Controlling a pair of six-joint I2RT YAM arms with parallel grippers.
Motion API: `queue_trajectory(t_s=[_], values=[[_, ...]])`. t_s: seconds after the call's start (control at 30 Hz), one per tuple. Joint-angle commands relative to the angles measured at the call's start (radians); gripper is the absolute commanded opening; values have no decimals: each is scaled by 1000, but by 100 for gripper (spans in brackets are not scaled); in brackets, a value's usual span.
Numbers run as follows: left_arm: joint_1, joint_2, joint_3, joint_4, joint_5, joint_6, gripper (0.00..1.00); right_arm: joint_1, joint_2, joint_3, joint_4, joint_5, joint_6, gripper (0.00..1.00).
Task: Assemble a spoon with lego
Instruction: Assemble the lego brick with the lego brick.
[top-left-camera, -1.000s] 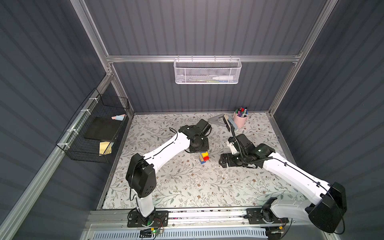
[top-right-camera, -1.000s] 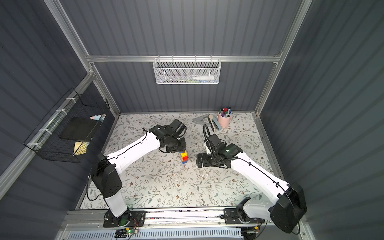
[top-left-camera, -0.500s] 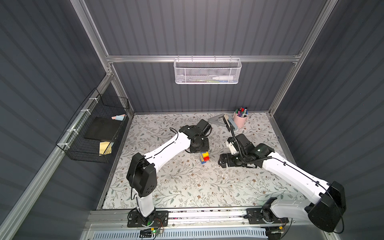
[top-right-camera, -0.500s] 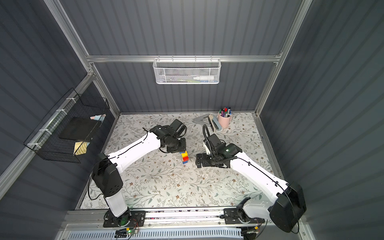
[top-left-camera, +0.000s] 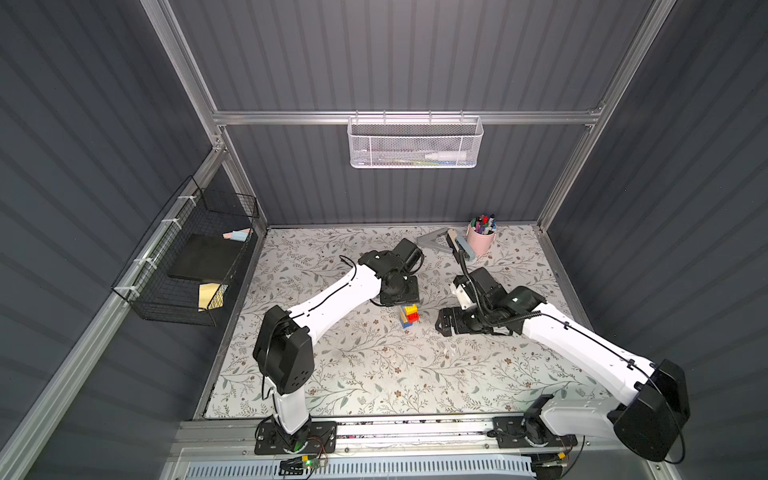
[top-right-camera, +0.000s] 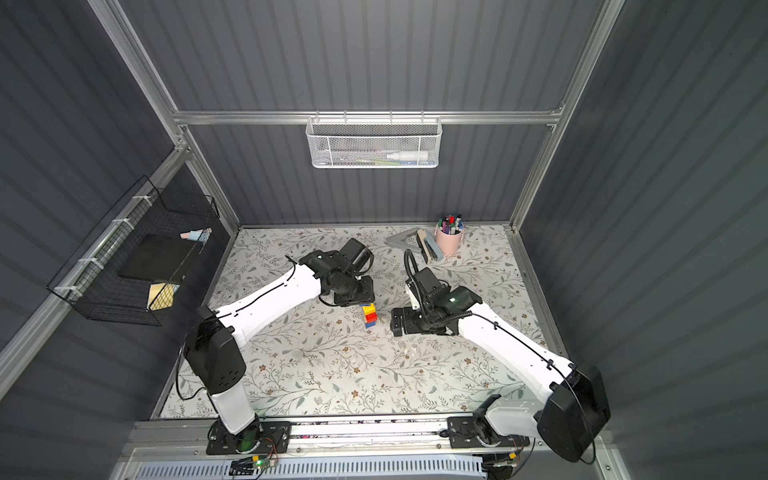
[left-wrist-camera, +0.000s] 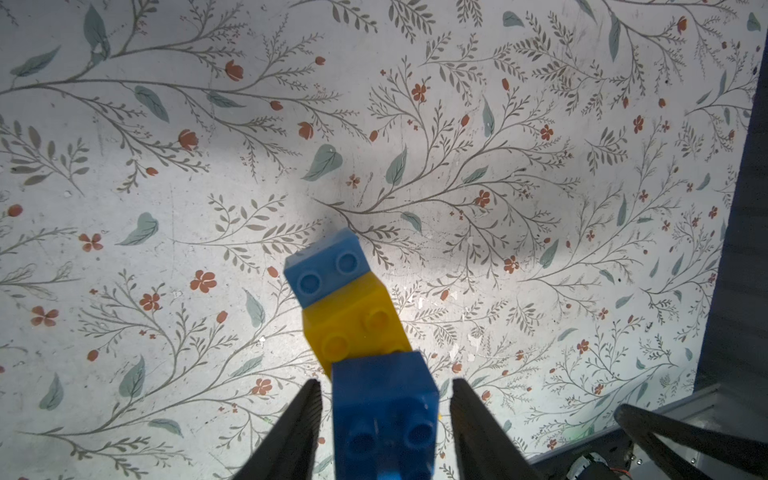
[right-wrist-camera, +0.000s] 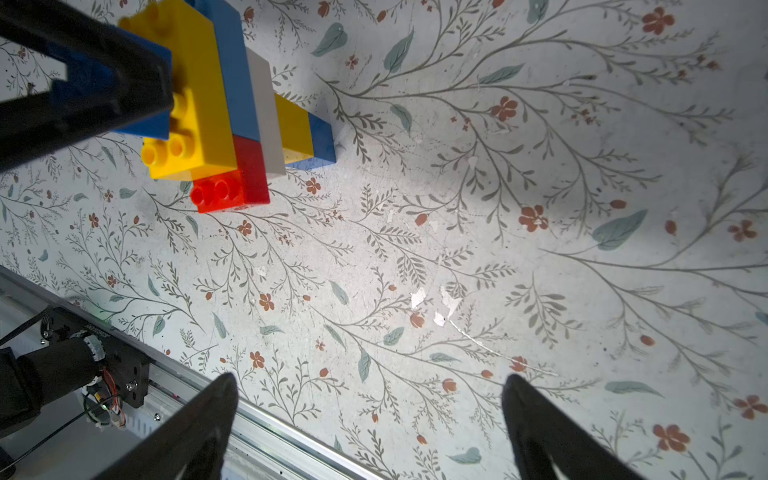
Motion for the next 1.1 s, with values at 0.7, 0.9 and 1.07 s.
queue_trajectory(t_s=[0.7,0.9,1.07], values=[[59,-296,-140,10,-37,-5,87,-2,117,199,-57,-84,3,99],[165,-545,-299,50,-152,58,99,35,265,378,-126,-69,-25,98],[164,-695,-504,116,-193,63,99,72,436,613,-257,-23,-58,95]])
